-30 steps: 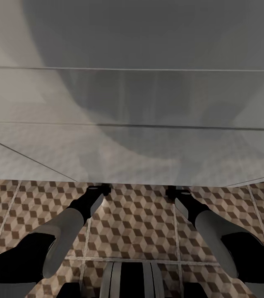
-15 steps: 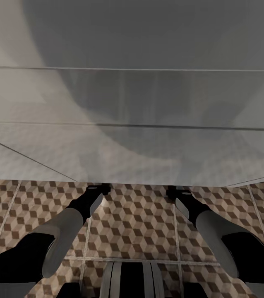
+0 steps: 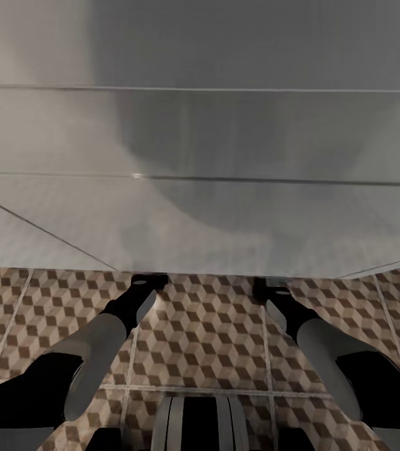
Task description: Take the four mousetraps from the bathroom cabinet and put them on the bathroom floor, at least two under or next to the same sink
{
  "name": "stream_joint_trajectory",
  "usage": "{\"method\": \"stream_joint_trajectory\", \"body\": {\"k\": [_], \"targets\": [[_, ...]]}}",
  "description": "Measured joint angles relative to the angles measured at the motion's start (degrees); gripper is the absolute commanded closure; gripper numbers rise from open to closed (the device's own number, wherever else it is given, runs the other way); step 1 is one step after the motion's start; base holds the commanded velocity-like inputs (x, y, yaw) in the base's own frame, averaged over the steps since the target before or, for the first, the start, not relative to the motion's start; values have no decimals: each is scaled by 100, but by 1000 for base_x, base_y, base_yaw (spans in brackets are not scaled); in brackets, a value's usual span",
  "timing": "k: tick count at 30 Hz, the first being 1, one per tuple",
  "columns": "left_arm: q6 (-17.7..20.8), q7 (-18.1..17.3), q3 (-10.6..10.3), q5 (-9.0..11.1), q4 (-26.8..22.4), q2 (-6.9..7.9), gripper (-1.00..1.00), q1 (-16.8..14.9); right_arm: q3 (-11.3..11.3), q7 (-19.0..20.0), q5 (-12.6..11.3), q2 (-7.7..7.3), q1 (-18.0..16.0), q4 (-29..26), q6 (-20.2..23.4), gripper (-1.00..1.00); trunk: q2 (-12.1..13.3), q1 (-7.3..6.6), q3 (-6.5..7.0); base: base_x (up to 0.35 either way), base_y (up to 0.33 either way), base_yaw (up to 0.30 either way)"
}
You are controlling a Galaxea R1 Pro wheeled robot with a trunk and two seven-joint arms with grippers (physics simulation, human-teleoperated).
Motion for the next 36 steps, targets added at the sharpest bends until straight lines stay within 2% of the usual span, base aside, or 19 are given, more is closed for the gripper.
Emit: {"method": "stream_joint_trajectory", "body": {"k": [36], "targets": [[-34,7,21,24,53,-10,-100,0,3,0,31,26,6,2,-9,-100,0,2,0,-330,-2,0]]}}
